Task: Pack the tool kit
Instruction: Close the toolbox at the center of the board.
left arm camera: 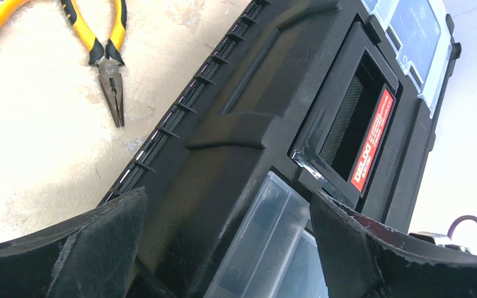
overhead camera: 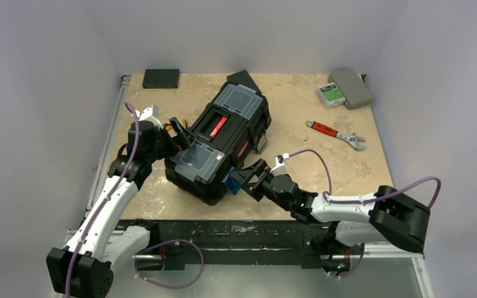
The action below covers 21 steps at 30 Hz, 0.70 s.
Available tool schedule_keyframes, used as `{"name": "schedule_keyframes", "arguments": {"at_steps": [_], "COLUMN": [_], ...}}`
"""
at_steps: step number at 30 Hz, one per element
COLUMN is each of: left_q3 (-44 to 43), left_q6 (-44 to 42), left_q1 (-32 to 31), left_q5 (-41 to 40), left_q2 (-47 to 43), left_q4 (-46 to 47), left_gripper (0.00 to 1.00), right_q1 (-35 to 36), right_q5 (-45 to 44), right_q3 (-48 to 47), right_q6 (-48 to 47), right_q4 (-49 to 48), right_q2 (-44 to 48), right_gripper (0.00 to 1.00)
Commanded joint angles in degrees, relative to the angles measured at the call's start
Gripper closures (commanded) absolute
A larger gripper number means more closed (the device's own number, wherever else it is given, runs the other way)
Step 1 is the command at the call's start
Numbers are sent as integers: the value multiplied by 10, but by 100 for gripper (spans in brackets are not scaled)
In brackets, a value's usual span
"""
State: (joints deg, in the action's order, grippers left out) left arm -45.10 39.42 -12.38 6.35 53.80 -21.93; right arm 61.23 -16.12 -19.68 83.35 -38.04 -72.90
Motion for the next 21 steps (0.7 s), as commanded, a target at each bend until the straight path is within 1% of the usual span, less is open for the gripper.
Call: {"name": "schedule_keyframes", "arguments": {"at_steps": [1,3,6,11,17,21], "left_q3": [26,28,27,38,51,56], "left_q6": [-22,-22,-18,-15,-11,-12], "left_q1": [-5,-5,-5,-5,-5,-5], "left_q5": [-3,-2,20,33,35,36], "left_q2": [3,5,23,31,22,23], "left_q4": [-28,-25,-17,-9,-4,-3], "left_gripper": [1,0,0,1,1,1], "right_q1": [3,3,3,3,3,3], "right_q5": [-38,-43,-63,-106,-161,-175], "right_q3": [-23,-29,-31,-53,-57,-62], "right_q6": [-38,-49,-58,-72,-48,-41], "right_q4": [53,83,131,272,409,471], "right_q2": [49,67,102,171,240,265], "right_gripper": [1,1,1,1,1,1]}}
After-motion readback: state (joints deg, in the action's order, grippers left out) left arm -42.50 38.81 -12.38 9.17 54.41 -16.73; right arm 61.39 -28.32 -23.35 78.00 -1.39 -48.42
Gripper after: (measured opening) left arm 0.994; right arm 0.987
